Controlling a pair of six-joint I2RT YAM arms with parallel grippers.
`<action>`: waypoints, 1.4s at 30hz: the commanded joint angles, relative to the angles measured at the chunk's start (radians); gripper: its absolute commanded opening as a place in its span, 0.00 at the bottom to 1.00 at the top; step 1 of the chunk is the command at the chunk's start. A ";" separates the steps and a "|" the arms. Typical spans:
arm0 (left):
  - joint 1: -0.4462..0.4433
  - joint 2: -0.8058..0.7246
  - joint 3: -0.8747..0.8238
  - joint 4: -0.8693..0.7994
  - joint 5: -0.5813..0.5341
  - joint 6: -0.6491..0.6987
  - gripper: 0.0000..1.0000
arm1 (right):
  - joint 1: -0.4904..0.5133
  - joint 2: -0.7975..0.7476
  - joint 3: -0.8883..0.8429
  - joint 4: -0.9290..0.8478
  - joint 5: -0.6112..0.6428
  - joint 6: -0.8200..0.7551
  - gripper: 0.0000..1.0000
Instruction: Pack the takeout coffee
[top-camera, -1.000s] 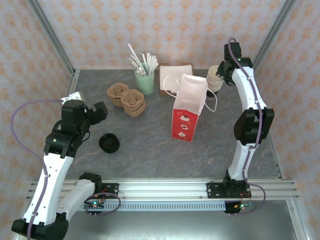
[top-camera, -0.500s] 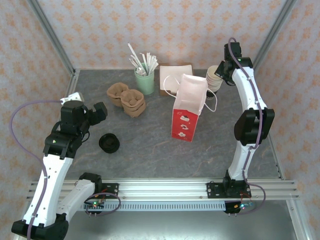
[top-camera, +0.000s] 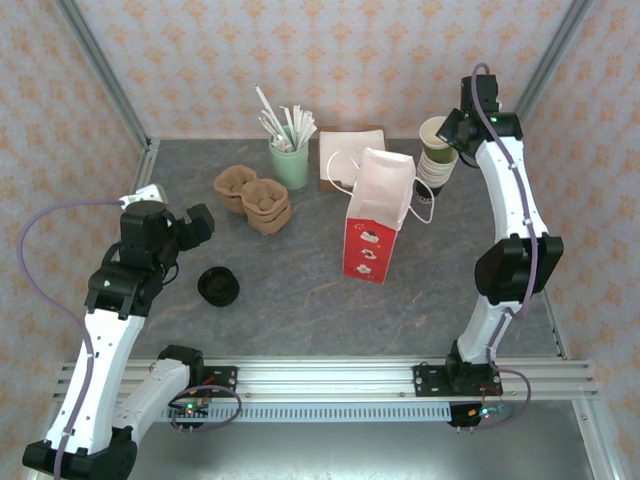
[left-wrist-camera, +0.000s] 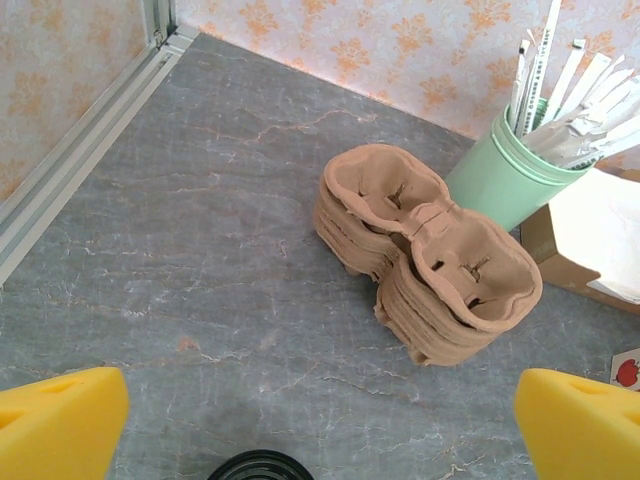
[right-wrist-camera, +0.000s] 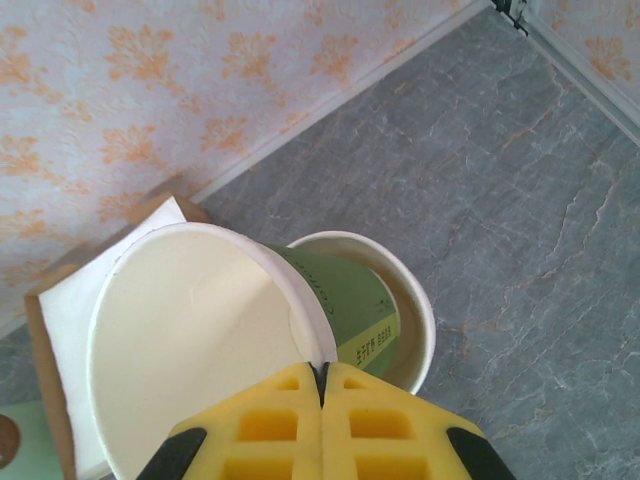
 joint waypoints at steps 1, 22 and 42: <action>-0.011 -0.008 0.045 -0.033 0.006 0.013 1.00 | -0.002 -0.064 -0.017 0.016 0.008 0.021 0.00; -0.012 -0.035 0.163 -0.076 0.106 0.022 1.00 | -0.001 -0.500 -0.297 0.031 -0.001 0.072 0.00; -0.011 -0.108 0.191 -0.161 0.141 0.026 1.00 | 0.439 -0.722 -0.298 -0.009 -0.280 0.257 0.00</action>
